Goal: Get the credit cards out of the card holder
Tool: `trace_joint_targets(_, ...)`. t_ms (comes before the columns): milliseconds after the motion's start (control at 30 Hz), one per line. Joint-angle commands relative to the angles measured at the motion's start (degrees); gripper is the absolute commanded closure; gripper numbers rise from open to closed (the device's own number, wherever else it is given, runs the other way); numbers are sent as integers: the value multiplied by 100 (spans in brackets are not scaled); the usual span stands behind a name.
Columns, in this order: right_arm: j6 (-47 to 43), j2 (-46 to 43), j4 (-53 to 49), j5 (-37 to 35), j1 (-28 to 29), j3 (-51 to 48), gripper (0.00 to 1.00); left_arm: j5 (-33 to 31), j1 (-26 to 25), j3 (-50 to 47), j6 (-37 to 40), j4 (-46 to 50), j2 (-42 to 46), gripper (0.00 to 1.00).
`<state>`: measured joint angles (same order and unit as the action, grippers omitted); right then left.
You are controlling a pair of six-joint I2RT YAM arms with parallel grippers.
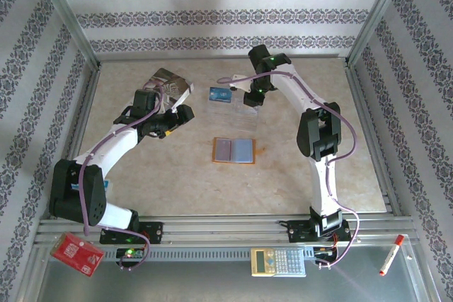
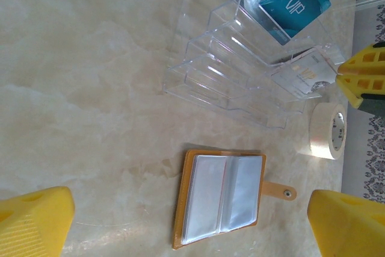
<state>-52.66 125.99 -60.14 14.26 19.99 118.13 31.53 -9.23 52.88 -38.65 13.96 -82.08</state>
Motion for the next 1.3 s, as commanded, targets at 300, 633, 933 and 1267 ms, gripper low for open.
trace_joint_targets(300, 1902, -1825, 1101, 769, 35, -1685, 77, 203, 61, -237, -130, -193, 52, 0)
trace_joint_targets(633, 6323, -3356, 2767, -58, 629, -4136, 73, 125, -307, -314, -244, -381, -126, 0)
trace_joint_targets(933, 8273, -3507, 3646, -1473, 1719, -5537, 51, -105, -812, -294, -175, -517, -380, 0)
trace_joint_targets(1267, 8157, -2492, 3432, -2452, 2527, -5302, 46, 165, -851, -601, -471, -1120, -569, 2)
